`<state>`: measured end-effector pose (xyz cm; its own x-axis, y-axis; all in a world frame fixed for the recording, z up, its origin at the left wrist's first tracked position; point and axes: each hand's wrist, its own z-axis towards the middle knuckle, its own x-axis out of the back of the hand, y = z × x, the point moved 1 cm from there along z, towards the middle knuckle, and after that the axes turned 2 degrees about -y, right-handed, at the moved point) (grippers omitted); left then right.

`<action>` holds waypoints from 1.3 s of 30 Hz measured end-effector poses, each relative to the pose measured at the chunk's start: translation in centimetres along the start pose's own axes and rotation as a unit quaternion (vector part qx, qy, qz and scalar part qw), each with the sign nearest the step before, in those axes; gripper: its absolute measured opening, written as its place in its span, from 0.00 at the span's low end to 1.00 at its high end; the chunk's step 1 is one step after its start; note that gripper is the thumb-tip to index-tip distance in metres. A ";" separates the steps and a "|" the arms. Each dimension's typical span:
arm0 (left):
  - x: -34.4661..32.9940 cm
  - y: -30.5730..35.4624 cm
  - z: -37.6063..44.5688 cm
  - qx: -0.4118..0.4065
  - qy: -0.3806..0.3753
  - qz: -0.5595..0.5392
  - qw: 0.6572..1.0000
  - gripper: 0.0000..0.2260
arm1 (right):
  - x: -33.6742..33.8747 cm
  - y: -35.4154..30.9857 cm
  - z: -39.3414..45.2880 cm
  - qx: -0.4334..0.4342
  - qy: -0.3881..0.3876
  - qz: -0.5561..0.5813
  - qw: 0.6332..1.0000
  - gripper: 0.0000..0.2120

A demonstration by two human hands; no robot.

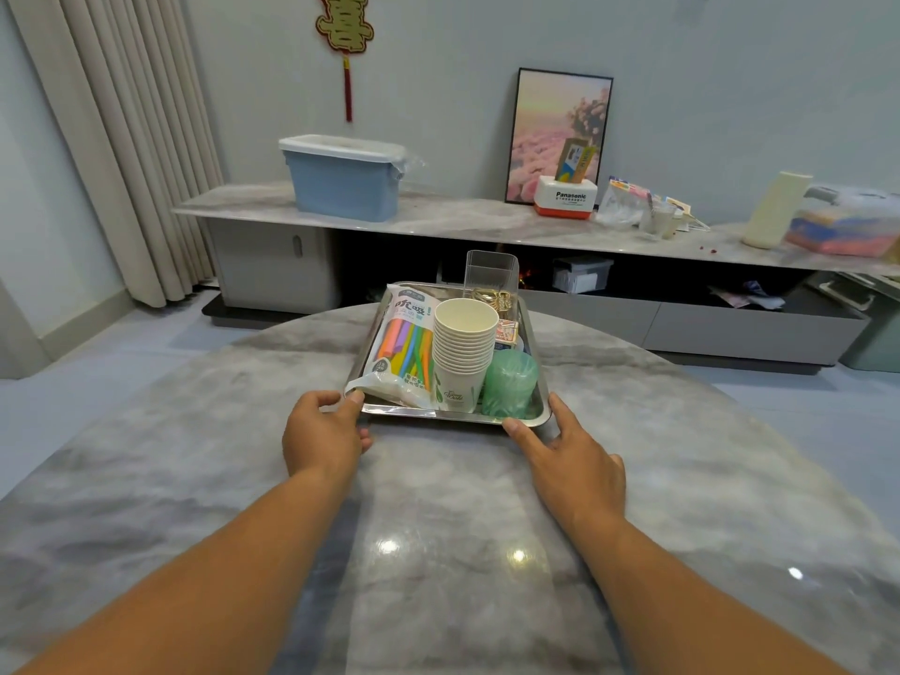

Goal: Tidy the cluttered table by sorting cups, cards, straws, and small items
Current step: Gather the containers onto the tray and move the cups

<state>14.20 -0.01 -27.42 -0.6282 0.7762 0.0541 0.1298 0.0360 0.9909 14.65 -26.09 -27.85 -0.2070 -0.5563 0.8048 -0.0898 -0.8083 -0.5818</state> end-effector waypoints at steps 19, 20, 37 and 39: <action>-0.8 1.0 -3.0 -0.115 -0.069 0.311 0.941 0.28 | -0.4 0.4 0.5 -0.001 0.021 -0.037 0.999 0.30; -0.8 0.9 -3.0 -0.115 -0.068 0.311 0.941 0.29 | -0.4 0.4 0.5 -0.003 0.021 -0.040 0.999 0.30; -0.6 -0.6 -1.7 -0.154 -0.023 0.226 0.962 0.18 | 0.0 0.1 0.0 0.012 0.013 -0.042 0.999 0.31; -0.7 -0.8 -1.6 -0.152 -0.016 0.211 0.965 0.15 | 0.0 0.0 0.0 0.024 0.010 -0.046 0.999 0.30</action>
<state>13.31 -1.53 -28.01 -0.5437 0.7003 0.4626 0.1349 -0.4711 0.8717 14.63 -26.08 -27.86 -0.2199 -0.4753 0.8519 -0.0620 -0.8647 -0.4985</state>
